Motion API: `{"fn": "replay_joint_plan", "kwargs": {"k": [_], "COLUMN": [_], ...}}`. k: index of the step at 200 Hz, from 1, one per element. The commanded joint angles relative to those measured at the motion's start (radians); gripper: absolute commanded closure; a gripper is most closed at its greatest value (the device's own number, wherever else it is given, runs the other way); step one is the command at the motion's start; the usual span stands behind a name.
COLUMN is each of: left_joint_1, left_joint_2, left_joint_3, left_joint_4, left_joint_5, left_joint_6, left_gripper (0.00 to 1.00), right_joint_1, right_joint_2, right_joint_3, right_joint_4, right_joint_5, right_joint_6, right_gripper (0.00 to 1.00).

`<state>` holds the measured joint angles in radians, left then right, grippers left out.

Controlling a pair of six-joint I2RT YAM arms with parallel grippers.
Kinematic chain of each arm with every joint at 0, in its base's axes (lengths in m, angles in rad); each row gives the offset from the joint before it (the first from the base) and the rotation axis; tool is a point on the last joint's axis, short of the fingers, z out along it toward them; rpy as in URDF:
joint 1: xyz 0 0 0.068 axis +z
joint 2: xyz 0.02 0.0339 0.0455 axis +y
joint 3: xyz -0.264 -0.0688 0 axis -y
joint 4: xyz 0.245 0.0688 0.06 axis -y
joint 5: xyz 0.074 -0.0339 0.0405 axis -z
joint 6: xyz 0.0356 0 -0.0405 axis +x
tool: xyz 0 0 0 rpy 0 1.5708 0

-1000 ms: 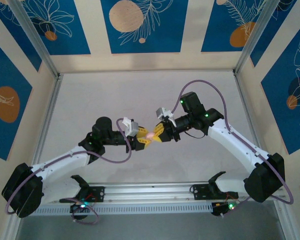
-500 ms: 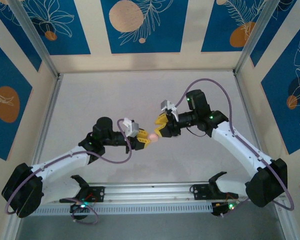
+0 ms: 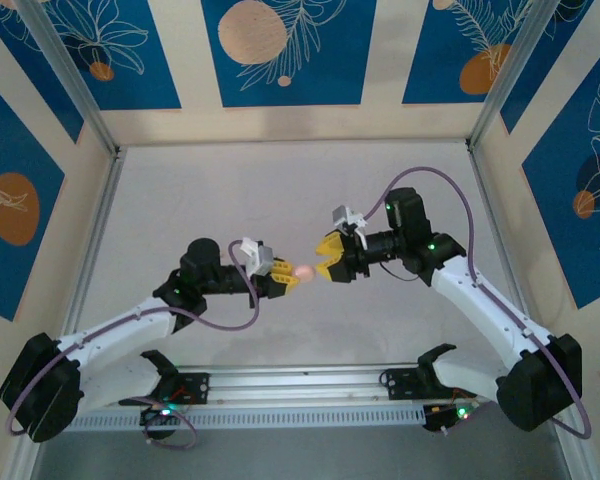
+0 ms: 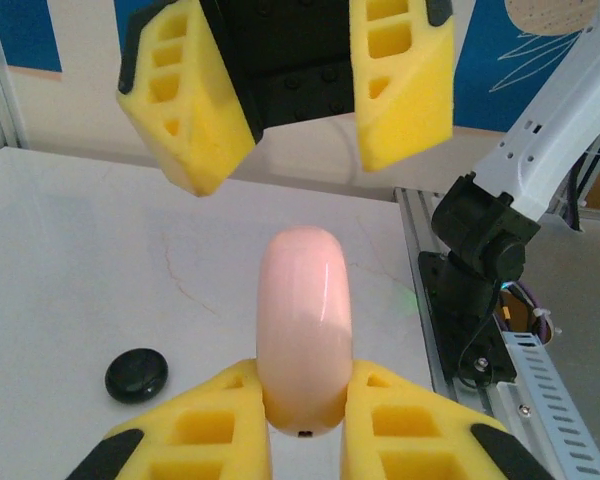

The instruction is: Insert the wireless bluetooth earbuds into the charging case

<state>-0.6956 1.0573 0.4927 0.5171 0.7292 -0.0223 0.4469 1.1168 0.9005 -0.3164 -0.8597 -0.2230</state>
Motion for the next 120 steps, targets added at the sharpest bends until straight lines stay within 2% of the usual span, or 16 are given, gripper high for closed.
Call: {"fn": "replay_joint_plan", "kwargs": {"k": [1,75,120], "left_joint_1": [0.008,0.007,0.008], "left_joint_2": [-0.005,0.066,0.074], "left_joint_3": [-0.031,-0.064,-0.062], "left_joint_4": [0.149,0.423,0.448], "left_joint_5": [0.005,0.04,0.038], "left_joint_6": [-0.064,-0.211,-0.232], "left_gripper": [0.86,0.87,0.87], "right_joint_1": [0.016,0.053,0.055], "right_joint_2": [0.009,0.041,0.038], "right_joint_3": [-0.015,-0.015,-0.002], "right_joint_4": [0.031,0.109,0.074], "right_joint_5": [-0.08,-0.088,-0.108], "right_joint_6": [0.03,0.044,0.016], "right_gripper": [0.48,0.49,0.68]}}
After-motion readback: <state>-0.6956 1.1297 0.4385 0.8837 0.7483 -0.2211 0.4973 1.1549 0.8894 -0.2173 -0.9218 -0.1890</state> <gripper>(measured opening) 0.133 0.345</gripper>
